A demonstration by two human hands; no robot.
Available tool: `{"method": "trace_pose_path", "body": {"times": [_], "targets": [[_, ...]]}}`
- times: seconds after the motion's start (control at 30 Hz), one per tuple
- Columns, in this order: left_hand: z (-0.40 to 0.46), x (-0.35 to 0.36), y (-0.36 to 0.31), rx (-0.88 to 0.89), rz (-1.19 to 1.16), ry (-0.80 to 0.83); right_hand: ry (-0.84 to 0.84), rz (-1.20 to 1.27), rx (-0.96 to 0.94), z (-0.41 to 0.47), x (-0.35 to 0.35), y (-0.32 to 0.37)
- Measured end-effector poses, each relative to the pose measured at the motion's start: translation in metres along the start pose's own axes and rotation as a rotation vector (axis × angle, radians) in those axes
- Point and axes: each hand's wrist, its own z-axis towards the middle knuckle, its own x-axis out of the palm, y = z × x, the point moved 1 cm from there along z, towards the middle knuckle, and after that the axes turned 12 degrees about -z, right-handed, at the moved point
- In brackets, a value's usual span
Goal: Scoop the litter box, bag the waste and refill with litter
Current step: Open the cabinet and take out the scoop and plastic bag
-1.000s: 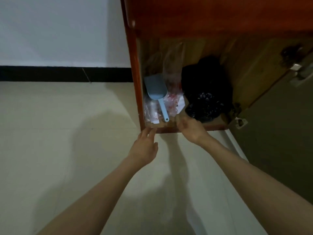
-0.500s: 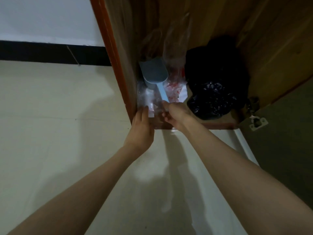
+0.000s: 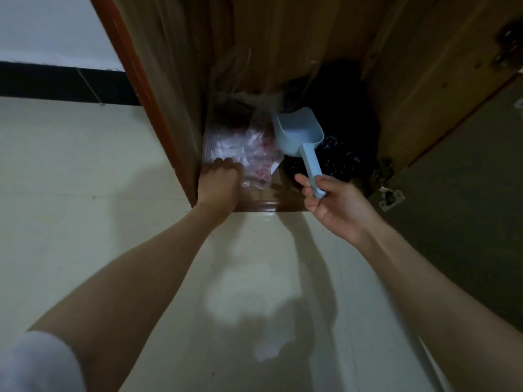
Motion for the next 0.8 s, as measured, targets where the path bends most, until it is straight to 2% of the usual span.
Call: {"method": "trace_pose_path", "body": {"times": [0.07,0.13,0.23,0.3,0.4,0.47,0.67,0.8], "targets": [[0.002,0.0,0.003,-0.001,-0.108,0.001,-0.016,-0.041,0.022,-0.009,-0.003,0.001],[0.001,0.001,0.003,-0.037,-0.212,0.078,-0.031,-0.131,0.029,-0.019,-0.003,0.004],[-0.009,0.009,0.001,-0.043,-0.174,0.221,-0.087,-0.242,0.036,-0.031,-0.001,0.009],[-0.01,0.015,-0.001,-0.01,-0.126,0.22,-0.203,-0.349,-0.052,-0.031,-0.004,0.011],[0.002,0.022,-0.003,-0.011,-0.173,0.116,-0.327,-0.498,-0.203,-0.028,-0.01,0.011],[0.007,0.02,-0.003,0.019,-0.167,0.004,-0.325,-0.479,-0.22,-0.025,-0.012,0.008],[0.004,0.007,-0.008,0.093,-0.255,-0.119,-0.136,-0.193,-0.014,-0.017,-0.016,0.003],[-0.019,-0.029,-0.014,-0.062,-0.461,-0.258,-0.052,-0.162,0.143,-0.027,-0.002,0.0]]}}
